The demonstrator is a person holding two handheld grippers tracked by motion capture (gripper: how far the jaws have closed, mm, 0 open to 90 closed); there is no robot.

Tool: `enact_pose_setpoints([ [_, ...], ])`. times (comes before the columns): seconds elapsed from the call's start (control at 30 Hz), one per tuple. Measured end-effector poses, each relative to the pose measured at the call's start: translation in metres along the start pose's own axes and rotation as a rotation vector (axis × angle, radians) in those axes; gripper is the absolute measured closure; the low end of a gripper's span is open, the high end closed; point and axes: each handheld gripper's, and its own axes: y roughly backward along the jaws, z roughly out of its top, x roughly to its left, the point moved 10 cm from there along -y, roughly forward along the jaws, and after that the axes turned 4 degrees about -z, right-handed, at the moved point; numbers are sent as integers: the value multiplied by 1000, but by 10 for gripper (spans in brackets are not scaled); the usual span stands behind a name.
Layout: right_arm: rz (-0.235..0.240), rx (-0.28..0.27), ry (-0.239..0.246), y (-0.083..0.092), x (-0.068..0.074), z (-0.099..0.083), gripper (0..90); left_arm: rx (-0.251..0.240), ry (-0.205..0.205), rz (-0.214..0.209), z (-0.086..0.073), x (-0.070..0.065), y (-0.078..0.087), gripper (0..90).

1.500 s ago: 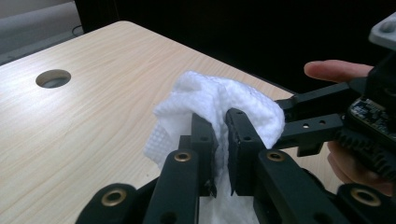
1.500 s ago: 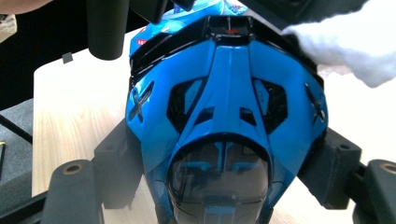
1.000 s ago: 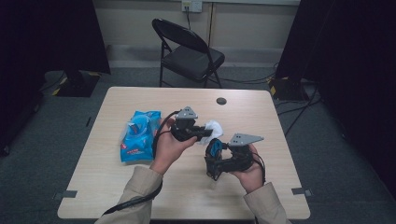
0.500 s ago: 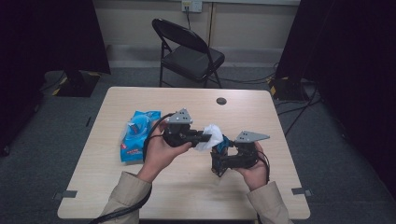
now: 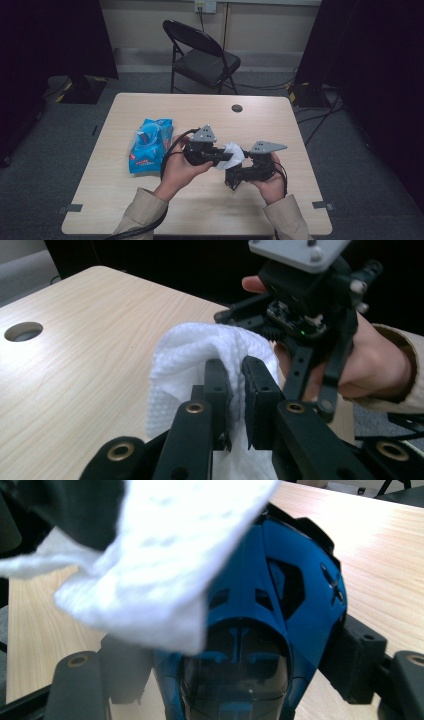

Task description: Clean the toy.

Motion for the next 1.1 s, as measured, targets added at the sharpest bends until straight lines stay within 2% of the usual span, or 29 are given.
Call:
enact_pose_setpoints([
  [0.23,9,-6,12,0,4,3,250,-5,-4,15,10,6,-3,823],
  [0.63,30,-2,39,-2,12,3,250,2,13,10,21,15,-16,821],
  [0.9,60,-8,71,-3,25,8,250,16,43,27,16,30,-26,822],
  [1.1,65,-14,67,-3,26,8,250,13,64,36,10,38,-29,821],
])
